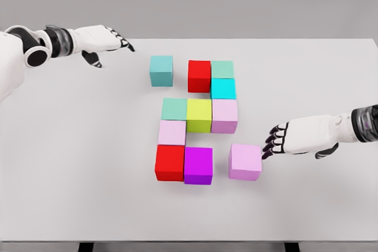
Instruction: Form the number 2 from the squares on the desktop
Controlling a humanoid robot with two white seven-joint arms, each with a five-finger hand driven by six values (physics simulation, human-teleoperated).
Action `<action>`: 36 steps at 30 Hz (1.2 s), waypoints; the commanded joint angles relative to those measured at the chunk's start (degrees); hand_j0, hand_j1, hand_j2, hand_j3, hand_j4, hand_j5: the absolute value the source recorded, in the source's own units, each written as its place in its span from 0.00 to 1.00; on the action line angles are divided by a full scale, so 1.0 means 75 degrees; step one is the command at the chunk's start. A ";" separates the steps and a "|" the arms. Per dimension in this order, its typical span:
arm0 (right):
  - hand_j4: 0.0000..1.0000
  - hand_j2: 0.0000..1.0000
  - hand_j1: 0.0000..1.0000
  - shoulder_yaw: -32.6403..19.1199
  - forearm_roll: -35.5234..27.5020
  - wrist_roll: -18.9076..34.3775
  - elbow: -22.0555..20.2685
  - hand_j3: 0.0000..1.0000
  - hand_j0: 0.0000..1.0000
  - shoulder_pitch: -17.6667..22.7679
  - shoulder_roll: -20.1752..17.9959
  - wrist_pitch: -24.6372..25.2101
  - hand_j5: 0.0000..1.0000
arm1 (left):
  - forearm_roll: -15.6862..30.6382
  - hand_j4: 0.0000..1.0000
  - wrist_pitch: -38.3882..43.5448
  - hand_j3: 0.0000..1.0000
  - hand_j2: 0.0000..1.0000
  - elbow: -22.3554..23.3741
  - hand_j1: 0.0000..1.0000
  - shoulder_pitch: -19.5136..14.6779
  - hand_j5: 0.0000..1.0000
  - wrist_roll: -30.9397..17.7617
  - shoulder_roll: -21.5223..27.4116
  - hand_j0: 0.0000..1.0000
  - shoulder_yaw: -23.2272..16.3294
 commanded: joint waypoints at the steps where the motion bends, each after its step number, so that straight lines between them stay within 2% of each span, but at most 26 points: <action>1: 0.99 0.99 0.99 -0.0005 -0.0020 -0.0002 -0.0042 0.99 0.99 0.0000 0.0011 0.0014 0.99 | 0.0038 0.90 0.0010 0.90 0.90 -0.0033 0.90 0.0000 0.90 0.0004 0.0108 0.90 0.0014; 4: 0.99 0.99 0.99 -0.0005 0.0073 -0.0002 -0.0147 0.99 0.99 0.0000 0.0069 0.0014 0.99 | 0.0014 0.90 0.0010 0.90 0.90 -0.0220 0.90 0.0070 0.90 0.0004 0.0249 0.90 -0.0021; 9: 0.99 0.99 0.99 0.0007 0.0050 -0.0002 -0.0264 0.99 0.99 0.0000 0.0116 0.0014 0.99 | -0.0021 0.90 0.0010 0.90 0.90 -0.0970 0.90 0.0199 0.90 0.0004 0.0425 0.90 -0.0197; 12: 0.99 0.99 0.99 -0.0005 0.0050 -0.0002 -0.0264 0.99 0.99 0.0000 0.0163 0.0014 0.99 | -0.0021 0.90 0.0010 0.90 0.90 -0.1193 0.90 0.0328 0.90 -0.0008 0.0507 0.90 -0.0197; 24: 0.99 0.99 0.99 -0.0017 0.0073 0.0022 -0.0264 0.99 0.99 0.0000 0.0327 0.0014 0.99 | -0.0056 0.93 0.0010 0.93 0.93 -0.1170 0.93 0.0363 0.93 -0.0078 0.0390 0.93 -0.0197; 36: 0.99 0.99 0.99 -0.0181 0.0179 0.0022 -0.0206 0.99 0.99 0.0000 0.0210 0.0014 0.99 | -0.0044 0.93 0.0010 0.93 0.93 -0.1193 0.93 0.0363 0.93 -0.0231 0.0214 0.93 -0.0209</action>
